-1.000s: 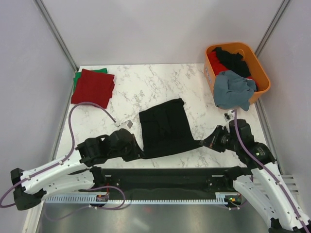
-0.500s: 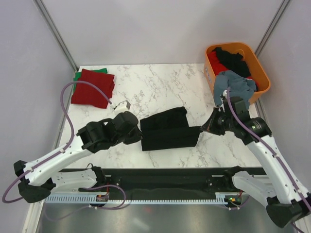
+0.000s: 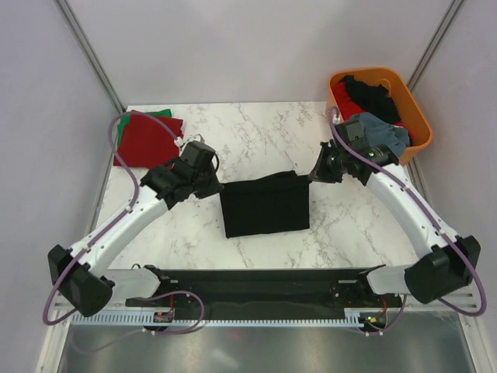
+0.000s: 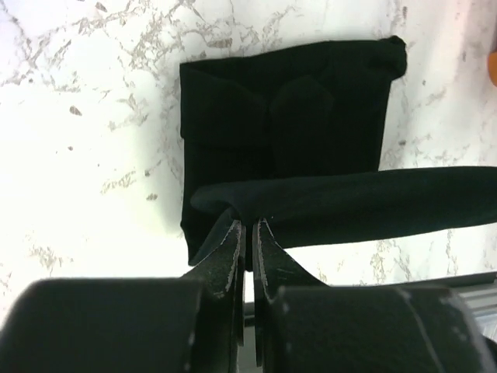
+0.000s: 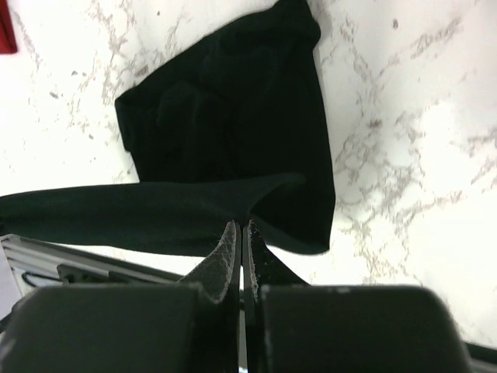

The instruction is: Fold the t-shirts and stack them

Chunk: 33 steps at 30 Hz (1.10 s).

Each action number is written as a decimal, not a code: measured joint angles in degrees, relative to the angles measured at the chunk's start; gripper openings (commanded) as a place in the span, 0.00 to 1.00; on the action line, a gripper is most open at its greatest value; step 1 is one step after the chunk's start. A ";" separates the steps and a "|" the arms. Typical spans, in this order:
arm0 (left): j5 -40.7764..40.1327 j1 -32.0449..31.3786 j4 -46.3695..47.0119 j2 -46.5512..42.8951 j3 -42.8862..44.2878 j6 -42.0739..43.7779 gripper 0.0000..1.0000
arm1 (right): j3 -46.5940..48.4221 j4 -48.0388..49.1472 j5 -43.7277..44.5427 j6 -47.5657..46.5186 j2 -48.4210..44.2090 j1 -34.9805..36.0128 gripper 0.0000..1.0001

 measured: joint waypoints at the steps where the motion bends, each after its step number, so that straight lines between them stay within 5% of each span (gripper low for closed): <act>1: 0.63 1.09 0.81 1.36 0.20 0.76 0.02 | 0.55 0.44 0.11 -0.20 1.40 -0.22 0.00; 10: 6.80 11.28 6.34 22.73 7.37 6.78 0.04 | 8.22 6.34 0.28 -1.79 21.73 -2.73 0.00; 13: 7.63 13.31 6.56 30.67 11.85 8.57 0.10 | 12.98 7.50 0.68 -2.51 29.79 -3.13 0.00; 14: 7.87 13.86 6.78 33.14 13.42 9.22 0.22 | 14.60 7.74 0.85 -2.67 32.39 -3.26 0.02; 15: 8.52 14.49 6.73 35.85 15.28 10.10 0.36 | 16.00 7.91 0.98 -2.78 34.62 -3.43 0.09; 16: 9.09 15.06 6.80 38.40 17.11 11.23 0.48 | 17.44 8.04 1.18 -2.89 36.79 -3.65 0.40; 19: 9.92 16.65 6.84 43.89 20.70 13.51 0.88 | 20.87 8.04 1.81 -3.69 41.62 -4.63 0.85; 24: 9.94 18.10 5.46 44.13 20.98 15.26 0.93 | 23.37 7.13 3.87 -6.12 42.51 -6.03 0.89; 27: 9.90 17.77 5.18 39.41 19.45 15.45 0.88 | 20.28 7.50 4.98 -6.23 36.94 -5.84 0.88; 33: 9.33 13.25 5.44 20.00 10.75 14.82 0.77 | 4.09 12.74 2.84 -3.50 13.51 0.24 0.63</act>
